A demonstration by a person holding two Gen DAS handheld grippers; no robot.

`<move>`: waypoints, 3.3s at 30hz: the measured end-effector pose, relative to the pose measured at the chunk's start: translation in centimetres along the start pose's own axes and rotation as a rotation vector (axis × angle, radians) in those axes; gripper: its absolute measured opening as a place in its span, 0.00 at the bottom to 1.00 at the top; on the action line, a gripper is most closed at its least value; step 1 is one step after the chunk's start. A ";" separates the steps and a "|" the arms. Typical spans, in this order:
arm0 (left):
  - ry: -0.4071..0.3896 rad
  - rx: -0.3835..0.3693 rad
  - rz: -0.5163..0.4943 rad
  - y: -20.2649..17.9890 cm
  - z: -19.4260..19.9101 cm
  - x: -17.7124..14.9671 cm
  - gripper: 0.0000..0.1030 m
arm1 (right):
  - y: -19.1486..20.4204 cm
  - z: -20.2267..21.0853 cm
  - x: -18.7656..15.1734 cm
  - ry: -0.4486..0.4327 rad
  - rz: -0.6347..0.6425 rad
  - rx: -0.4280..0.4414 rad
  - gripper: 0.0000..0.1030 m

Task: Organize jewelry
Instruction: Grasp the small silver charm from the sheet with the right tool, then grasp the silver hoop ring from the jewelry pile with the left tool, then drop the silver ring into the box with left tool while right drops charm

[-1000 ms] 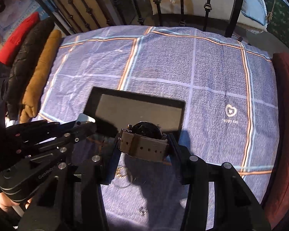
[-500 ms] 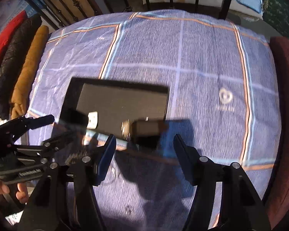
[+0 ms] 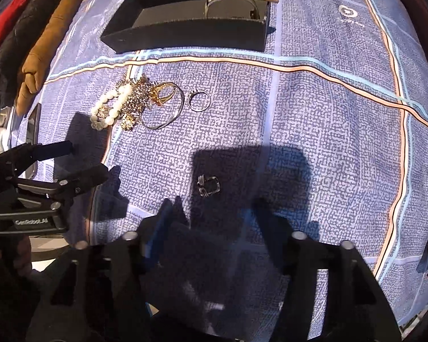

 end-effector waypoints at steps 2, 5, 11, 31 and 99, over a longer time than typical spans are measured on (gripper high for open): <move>-0.003 -0.010 0.009 -0.2 0.1 0.4 0.89 | -0.1 -0.3 0.3 -0.002 0.017 -0.025 0.46; -0.005 -0.022 0.013 -0.9 0.1 1.1 0.89 | -0.1 -0.3 0.8 -0.009 0.021 -0.035 0.25; -0.007 -0.050 -0.011 -3.4 0.6 2.2 0.89 | -0.6 0.4 1.1 -0.020 0.010 -0.001 0.06; 0.007 -0.071 0.046 -1.0 1.1 2.1 0.89 | 1.9 -0.1 2.7 -0.048 0.079 0.031 0.18; -0.226 -0.115 -0.106 -1.4 7.8 12.2 0.16 | 3.0 9.2 14.9 -0.271 0.086 0.092 0.18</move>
Point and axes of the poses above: each gripper's, at about its wrist camera, not at the fingertips, and z roughly against the way its jaws point, y to its left, x to its top, the point moved 9 cm from there along -z, roughly the way its jaws point, and after that the axes turned 8 degrees about x, right-handed, at the moved point
